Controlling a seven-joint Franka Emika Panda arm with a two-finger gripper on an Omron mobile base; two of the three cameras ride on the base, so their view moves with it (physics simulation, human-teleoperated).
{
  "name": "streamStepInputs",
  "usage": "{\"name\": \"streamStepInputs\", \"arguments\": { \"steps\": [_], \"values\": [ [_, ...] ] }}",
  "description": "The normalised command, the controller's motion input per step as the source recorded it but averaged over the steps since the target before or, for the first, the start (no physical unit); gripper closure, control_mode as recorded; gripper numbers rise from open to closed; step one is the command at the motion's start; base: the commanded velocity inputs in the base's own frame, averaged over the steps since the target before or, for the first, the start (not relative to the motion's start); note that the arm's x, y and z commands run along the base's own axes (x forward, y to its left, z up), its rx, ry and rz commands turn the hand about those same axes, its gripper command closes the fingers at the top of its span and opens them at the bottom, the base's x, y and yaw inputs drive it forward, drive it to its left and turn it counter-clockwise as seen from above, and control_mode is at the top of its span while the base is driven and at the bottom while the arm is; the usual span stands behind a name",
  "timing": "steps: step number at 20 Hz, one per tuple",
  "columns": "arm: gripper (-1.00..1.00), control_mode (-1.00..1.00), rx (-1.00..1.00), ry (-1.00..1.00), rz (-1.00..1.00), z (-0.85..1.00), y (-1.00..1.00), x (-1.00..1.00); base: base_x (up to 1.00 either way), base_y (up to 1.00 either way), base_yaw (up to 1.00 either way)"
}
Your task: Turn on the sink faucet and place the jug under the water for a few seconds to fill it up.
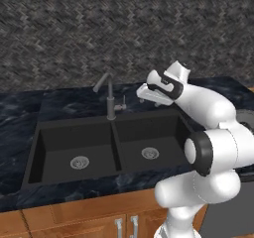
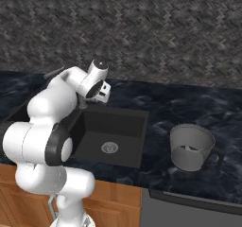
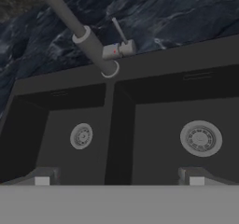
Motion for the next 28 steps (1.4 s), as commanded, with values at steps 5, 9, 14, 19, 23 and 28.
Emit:
{"name": "streamStepInputs", "arguments": {
  "steps": [5,9,14,19,23,28],
  "values": [
    [-1.0,-1.0,0.0,0.0,0.0,-0.12,0.11,0.32,0.0,0.0,0.0],
    [-1.0,-1.0,0.01,0.0,0.0,-0.1,0.1,0.23,0.0,0.0,0.0],
    [-1.0,-1.0,0.02,0.0,0.0,-0.14,0.14,0.21,0.0,0.0,0.0],
    [-1.0,-1.0,0.0,0.0,0.0,-0.1,0.1,0.31,0.0,0.0,0.0],
    [-1.0,-1.0,0.0,0.0,0.0,-0.19,0.05,0.39,0.0,0.0,0.0],
    [-1.0,-1.0,0.0,-0.04,0.0,-0.18,0.01,0.43,0.0,0.0,0.0]
  ]
}}
